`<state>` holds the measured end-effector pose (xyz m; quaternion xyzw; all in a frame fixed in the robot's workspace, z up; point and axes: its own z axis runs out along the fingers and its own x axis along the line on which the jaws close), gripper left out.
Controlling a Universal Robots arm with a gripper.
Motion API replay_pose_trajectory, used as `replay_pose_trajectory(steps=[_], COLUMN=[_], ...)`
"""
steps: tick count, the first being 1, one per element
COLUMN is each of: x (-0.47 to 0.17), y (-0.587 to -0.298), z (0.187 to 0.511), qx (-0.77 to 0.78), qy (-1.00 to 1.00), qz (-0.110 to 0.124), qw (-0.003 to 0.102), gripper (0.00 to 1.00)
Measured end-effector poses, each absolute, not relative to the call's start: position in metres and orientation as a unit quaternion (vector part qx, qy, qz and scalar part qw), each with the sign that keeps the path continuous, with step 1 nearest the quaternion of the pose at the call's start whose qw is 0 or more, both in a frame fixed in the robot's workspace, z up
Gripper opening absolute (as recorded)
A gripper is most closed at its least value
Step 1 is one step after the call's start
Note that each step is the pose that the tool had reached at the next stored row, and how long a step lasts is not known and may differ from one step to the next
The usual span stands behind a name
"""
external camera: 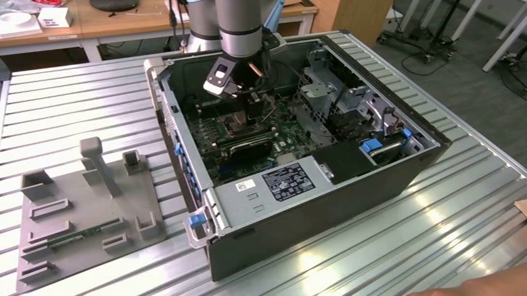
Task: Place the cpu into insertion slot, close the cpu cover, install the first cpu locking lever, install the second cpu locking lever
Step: 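Place the cpu into insertion slot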
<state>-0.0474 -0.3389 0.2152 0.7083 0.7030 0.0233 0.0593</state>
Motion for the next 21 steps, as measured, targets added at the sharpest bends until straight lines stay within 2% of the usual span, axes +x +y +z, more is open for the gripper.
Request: replay_pose_trajectory(steps=[5, 11, 15, 21], x=[-0.0473, -0.0474, -0.0475, -0.0475], y=[-0.3389, -0.3390, -0.3389, -0.3389], z=[0.2152, 0.2151, 0.2142, 0.2139], qx=[0.709, 0.709, 0.709, 0.708], qy=[0.703, 0.703, 0.703, 0.704], qz=[0.023, 0.024, 0.031, 0.032], qw=[0.054, 0.053, 0.046, 0.045], gripper=[0.54, 0.54, 0.54, 0.54])
